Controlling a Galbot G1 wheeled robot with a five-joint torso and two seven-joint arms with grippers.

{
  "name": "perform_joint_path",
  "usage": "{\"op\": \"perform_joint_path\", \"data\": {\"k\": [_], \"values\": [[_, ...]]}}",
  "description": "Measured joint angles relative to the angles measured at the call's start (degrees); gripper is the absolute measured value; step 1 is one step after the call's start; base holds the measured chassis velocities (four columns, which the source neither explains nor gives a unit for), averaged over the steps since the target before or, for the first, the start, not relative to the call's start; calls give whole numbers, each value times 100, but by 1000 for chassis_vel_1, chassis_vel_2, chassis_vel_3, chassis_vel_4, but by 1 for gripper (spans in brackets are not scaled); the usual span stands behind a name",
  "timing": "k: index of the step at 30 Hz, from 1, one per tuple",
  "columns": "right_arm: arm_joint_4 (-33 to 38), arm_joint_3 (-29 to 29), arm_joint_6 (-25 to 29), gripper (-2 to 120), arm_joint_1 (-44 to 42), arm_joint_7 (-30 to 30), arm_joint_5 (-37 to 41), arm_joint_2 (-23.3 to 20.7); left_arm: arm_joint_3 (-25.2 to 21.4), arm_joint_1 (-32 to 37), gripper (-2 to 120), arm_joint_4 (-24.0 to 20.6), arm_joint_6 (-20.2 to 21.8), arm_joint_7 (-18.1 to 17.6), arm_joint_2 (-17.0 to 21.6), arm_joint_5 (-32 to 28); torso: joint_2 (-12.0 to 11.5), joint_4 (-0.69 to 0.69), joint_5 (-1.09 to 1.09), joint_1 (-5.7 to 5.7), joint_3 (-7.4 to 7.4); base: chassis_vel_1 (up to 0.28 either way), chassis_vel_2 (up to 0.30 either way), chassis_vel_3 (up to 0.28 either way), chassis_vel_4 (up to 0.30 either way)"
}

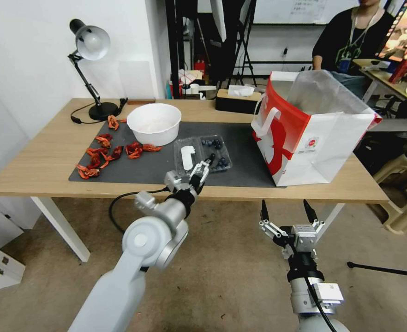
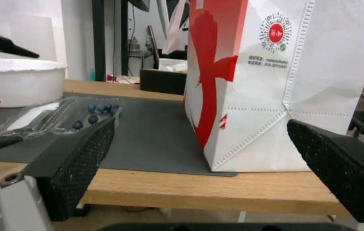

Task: Close the takeout container lid, then place the container into the takeout bag.

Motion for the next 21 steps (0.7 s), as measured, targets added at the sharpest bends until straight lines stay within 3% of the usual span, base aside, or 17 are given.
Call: {"op": "perform_joint_path", "data": {"k": [7, 21], "values": [[40, 25, -8, 100, -5, 9, -10, 14, -72, -342, 100, 429, -155, -184, -120, 27, 0, 0, 0, 0, 0, 0, 0, 0, 0], [77, 77, -45, 100, 19, 27, -7, -5, -66, -578, 100, 849, -197, -291, -182, 123, 0, 0, 0, -1, -1, 0, 0, 0, 0]]}}
